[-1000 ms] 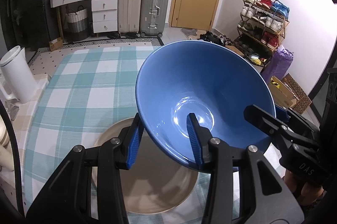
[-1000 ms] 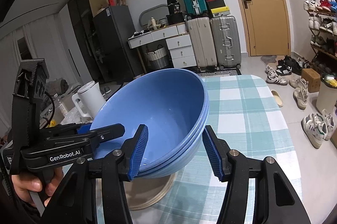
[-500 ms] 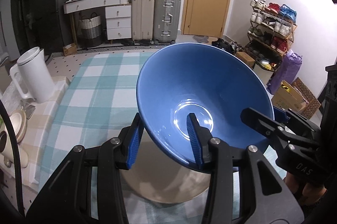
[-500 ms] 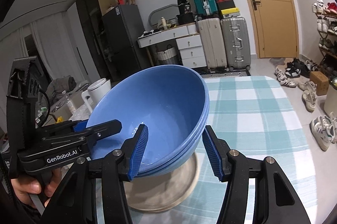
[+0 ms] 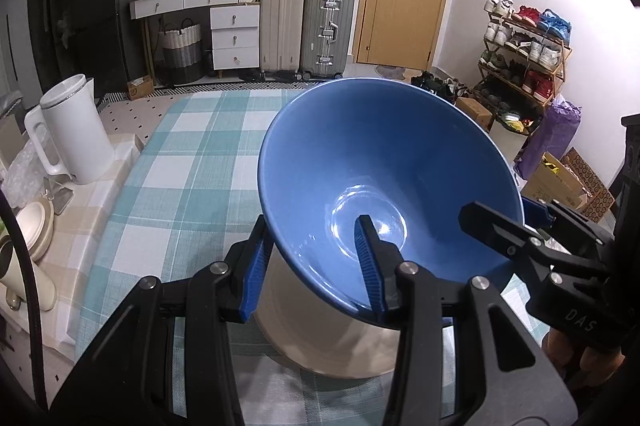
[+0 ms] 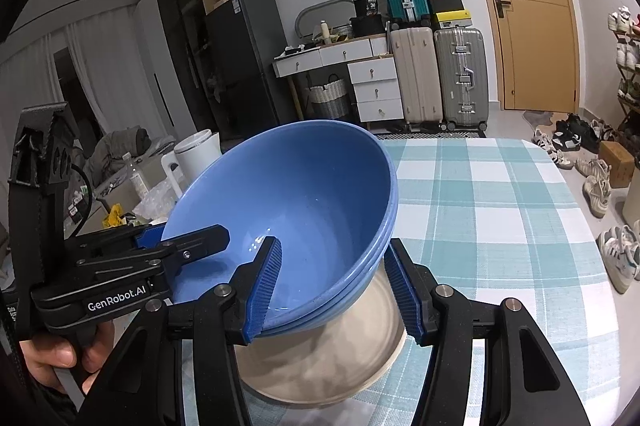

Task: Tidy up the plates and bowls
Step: 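Lift the nested bowls with both grippers and carry them over the cream plates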

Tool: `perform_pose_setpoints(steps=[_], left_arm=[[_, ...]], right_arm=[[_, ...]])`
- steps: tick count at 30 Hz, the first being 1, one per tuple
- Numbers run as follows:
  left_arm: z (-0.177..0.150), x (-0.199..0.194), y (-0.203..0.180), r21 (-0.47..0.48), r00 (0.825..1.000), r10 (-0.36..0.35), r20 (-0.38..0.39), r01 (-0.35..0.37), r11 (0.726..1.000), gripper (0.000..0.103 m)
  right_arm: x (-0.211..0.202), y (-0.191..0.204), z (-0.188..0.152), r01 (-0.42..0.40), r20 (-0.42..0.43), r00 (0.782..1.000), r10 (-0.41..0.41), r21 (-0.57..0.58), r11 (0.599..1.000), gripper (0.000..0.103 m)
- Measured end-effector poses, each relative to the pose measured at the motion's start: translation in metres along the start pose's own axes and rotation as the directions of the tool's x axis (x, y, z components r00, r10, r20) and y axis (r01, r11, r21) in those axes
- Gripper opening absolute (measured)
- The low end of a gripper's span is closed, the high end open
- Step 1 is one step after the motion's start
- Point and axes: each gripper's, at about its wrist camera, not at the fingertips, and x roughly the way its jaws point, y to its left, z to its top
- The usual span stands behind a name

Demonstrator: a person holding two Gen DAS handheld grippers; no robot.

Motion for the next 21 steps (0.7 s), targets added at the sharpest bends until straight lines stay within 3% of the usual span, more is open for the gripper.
perform_pose_setpoints(steps=[21], left_arm=[[-0.013,0.061,0.023,-0.007,0.998,-0.020,-0.058,0.020,1.000,0.039]], right_arm=[[0.038,-0.006,-0.012,0.026,-0.070,0.997,-0.027,-0.013,1.000,0.056]])
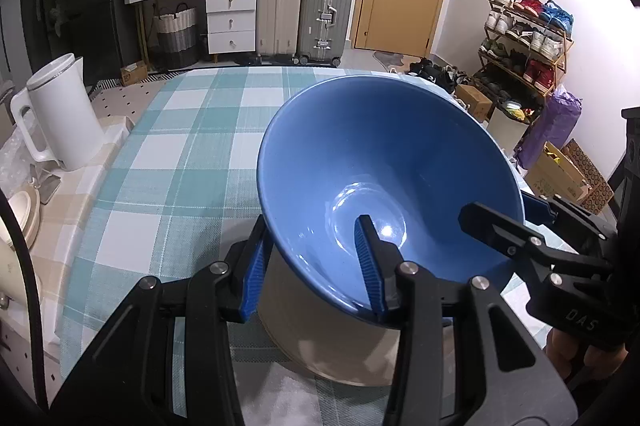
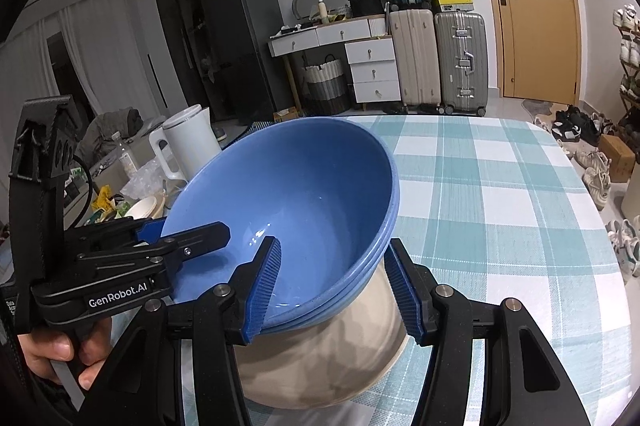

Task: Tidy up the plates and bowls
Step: 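Lift the nested bowls with both grippers and carry them over the cream plates, then lower the nested bowls onto the cream plate stack with both grippers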

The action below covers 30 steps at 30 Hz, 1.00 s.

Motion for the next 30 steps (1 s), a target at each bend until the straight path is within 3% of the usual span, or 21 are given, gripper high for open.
perform_pose_setpoints(steps=[7,27,30], left_arm=[[-0.005,0.023,0.012,-0.015,0.999,-0.018,-0.032,0.018,1.000,0.039],[-0.003,0.041,0.028,-0.031,0.998,-0.058,0.001,0.058,0.998,0.043],[-0.005,0.040,0.028,-0.030,0.998,-0.059,0.000,0.059,0.998,0.048]], right_arm=[[0.010,0.001,-0.004,0.009,-0.026,1.000,-0.010,-0.004,1.000,0.056],[0.011,-0.003,-0.004,0.035,-0.017,0.999,-0.035,-0.011,0.999,0.057],[0.011,-0.004,-0.004,0.044,-0.013,0.999,-0.044,-0.008,0.999,0.065]])
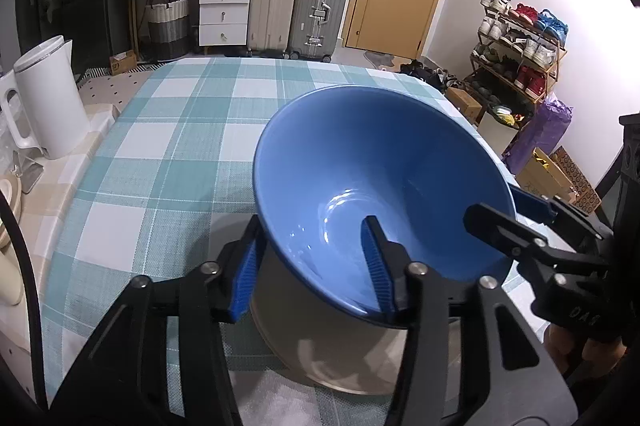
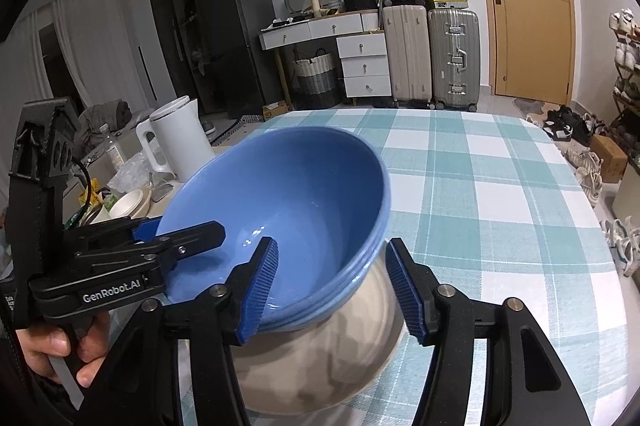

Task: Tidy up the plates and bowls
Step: 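Lower the nested bowls onto the cream plate stack with both grippers, then open both grippers and pull them back from the bowls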

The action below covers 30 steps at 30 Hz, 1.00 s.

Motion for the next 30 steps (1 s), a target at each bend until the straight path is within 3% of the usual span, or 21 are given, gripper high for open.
perform_pose_setpoints(steps=[11,19,25,27,28,30], left_arm=[[-0.001,-0.011,-0.002,0.032,0.999,-0.011,0.039,0.010,0.999,0.076],[-0.003,-0.012,-0.003,0.046,0.999,-0.011,0.037,0.009,0.999,0.077],[-0.003,-0.024,-0.003,0.078,0.997,0.009,0.075,-0.015,0.997,0.083],[-0.005,-0.028,-0.002,0.091,0.996,0.013,0.086,-0.021,0.996,0.091],[-0.006,-0.030,-0.002,0.097,0.995,0.019,0.095,-0.029,0.995,0.103],[-0.010,-0.037,0.001,0.105,0.991,0.028,0.129,-0.042,0.994,0.102]], right_arm=[[-0.005,-0.008,0.003,0.001,0.020,1.000,-0.002,0.036,0.999,0.085],[-0.004,-0.006,0.004,0.000,0.017,1.000,0.000,0.015,1.000,0.090],[-0.004,-0.005,0.003,0.005,0.018,1.000,-0.005,0.003,1.000,0.101],[-0.004,-0.005,0.003,-0.006,0.018,1.000,0.006,-0.010,1.000,0.102],[-0.005,-0.003,0.003,-0.010,0.020,1.000,0.010,-0.020,1.000,0.102],[-0.006,0.000,0.002,-0.014,0.030,0.999,0.016,-0.050,0.999,0.102]])
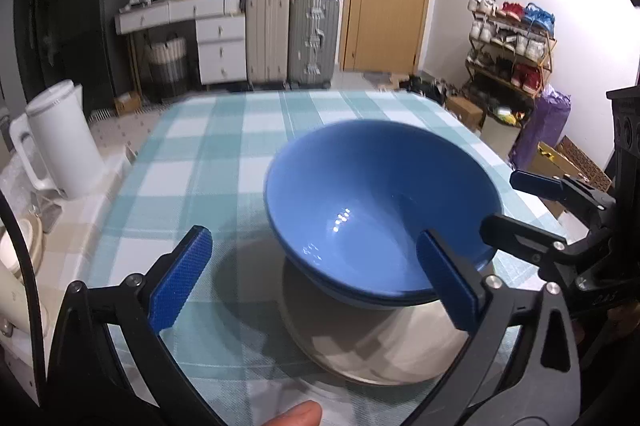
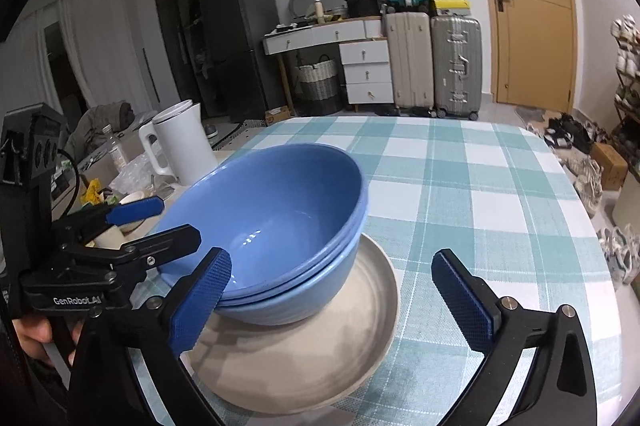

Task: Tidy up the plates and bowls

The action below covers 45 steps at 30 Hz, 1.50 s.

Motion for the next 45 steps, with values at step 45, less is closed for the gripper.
perform_pose_setpoints(steps=[45], left_arm=[[-0.065,-0.020,0.041,0.059,0.979,-0.131,0.156,0.123,0.991,0.102]], right_arm=[[-0.051,-0.042,-0.066,-0.126,0.207,0.967,0.152,-0.133,0.983,0.102]])
